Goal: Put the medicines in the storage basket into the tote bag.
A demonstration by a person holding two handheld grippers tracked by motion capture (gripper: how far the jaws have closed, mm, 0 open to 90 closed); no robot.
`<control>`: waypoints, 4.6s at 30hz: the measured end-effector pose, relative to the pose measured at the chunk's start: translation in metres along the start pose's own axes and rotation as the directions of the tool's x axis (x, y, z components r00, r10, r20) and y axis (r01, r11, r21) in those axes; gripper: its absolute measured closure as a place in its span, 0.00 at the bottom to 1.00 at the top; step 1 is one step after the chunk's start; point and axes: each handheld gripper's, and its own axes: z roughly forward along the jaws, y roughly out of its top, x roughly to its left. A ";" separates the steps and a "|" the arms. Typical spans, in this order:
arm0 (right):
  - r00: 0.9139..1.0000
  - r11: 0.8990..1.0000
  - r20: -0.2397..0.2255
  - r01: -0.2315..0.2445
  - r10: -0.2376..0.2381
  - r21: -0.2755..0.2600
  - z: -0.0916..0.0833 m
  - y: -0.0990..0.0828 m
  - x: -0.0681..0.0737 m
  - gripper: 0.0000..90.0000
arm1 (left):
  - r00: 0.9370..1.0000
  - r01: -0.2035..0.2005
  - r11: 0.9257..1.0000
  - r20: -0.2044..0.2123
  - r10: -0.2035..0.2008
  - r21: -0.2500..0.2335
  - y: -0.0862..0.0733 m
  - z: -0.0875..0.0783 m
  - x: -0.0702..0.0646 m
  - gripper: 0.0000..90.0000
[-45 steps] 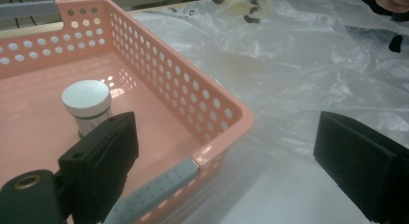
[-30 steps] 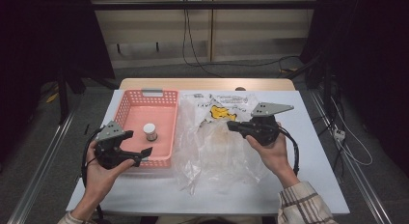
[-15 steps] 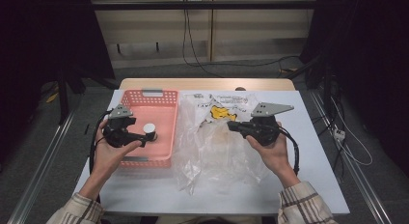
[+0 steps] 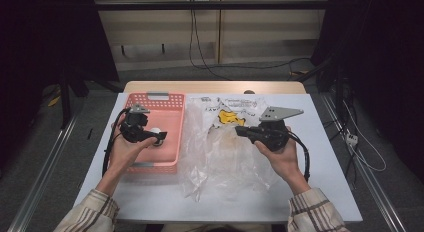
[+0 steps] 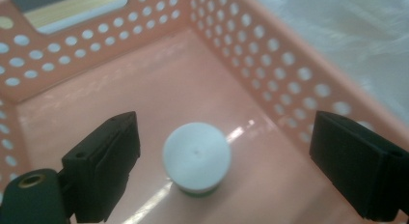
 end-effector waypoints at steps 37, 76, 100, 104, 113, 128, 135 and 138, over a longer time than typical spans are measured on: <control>1.000 1.000 -0.015 0.003 -0.002 0.020 0.006 -0.004 0.001 1.00 | 0.999 0.014 0.996 0.031 -0.017 0.088 -0.004 0.017 0.012 0.57; 1.000 1.000 -0.015 -0.025 0.025 0.010 0.007 -0.005 -0.002 1.00 | 0.978 -0.078 0.962 0.166 0.124 -0.262 0.017 -0.059 -0.048 0.57; 1.000 1.000 -0.025 -0.019 0.019 0.011 0.008 -0.005 0.001 1.00 | 0.929 -0.154 0.927 0.271 0.254 -0.341 0.026 -0.076 -0.113 0.57; 1.000 1.000 -0.024 -0.019 0.019 0.010 0.008 -0.004 0.001 1.00 | 0.922 -0.158 0.926 0.283 0.263 -0.343 0.026 -0.079 -0.124 0.57; 0.999 1.000 -0.025 -0.020 0.020 0.009 0.009 -0.004 0.001 1.00 | 0.906 -0.166 0.924 0.316 0.280 -0.343 0.025 -0.073 -0.141 0.57; 0.999 1.000 -0.031 -0.020 0.021 0.015 0.014 -0.004 0.003 1.00 | 0.870 -0.223 0.921 0.362 0.336 -0.318 0.022 -0.056 -0.178 0.57; 0.999 1.000 -0.031 -0.023 0.024 0.013 0.013 -0.004 0.003 1.00 | 0.848 -0.263 0.921 0.386 0.363 -0.288 0.020 -0.038 -0.195 0.57; 0.999 1.000 -0.034 -0.022 0.023 0.010 0.013 -0.003 0.004 1.00 | 0.855 -0.277 0.926 0.373 0.359 -0.257 0.022 -0.026 -0.197 0.57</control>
